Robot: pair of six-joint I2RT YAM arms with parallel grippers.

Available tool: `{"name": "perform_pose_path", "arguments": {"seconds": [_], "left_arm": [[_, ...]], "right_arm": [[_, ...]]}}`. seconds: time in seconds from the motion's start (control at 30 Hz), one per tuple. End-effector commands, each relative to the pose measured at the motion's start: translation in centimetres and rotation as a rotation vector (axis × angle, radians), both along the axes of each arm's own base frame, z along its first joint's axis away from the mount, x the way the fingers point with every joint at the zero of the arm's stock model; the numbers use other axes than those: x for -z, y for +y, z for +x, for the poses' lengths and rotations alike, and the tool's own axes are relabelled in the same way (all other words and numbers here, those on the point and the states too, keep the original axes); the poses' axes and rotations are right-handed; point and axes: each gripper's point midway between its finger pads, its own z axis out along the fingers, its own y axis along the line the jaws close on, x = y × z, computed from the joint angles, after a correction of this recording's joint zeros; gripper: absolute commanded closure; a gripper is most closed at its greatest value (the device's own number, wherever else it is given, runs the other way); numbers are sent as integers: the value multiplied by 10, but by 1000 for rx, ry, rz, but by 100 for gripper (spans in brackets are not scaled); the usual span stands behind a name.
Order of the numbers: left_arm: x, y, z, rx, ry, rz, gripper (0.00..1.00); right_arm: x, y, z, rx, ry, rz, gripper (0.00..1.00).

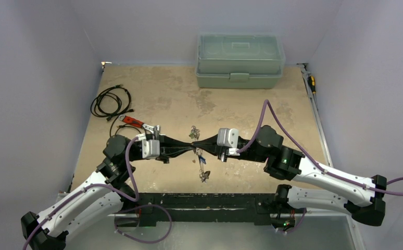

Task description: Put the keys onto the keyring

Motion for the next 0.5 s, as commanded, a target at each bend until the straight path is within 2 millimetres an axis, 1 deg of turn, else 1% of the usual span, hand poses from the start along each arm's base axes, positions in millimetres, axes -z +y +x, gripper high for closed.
{"name": "perform_pose_path", "arguments": {"seconds": [0.0, 0.1, 0.23, 0.33, 0.4, 0.47], "left_arm": [[-15, 1, 0, -9, -38, -43, 100], [-11, 2, 10, -61, -24, -16, 100], [-3, 2, 22, -114, -20, 40, 100], [0, 2, 25, -128, -19, 53, 100], [1, 3, 27, -141, -10, 61, 100], [3, 2, 29, -149, -7, 72, 100]], "right_arm": [[-25, -4, -6, -14, -15, 88, 100], [-26, -9, 1, 32, 6, 84, 100], [-25, -18, 10, 105, 27, 25, 73], [-22, -25, 17, 149, 29, -49, 59], [-21, -29, 20, 172, 22, -94, 54], [-21, -32, 21, 179, 16, -133, 51]]}}
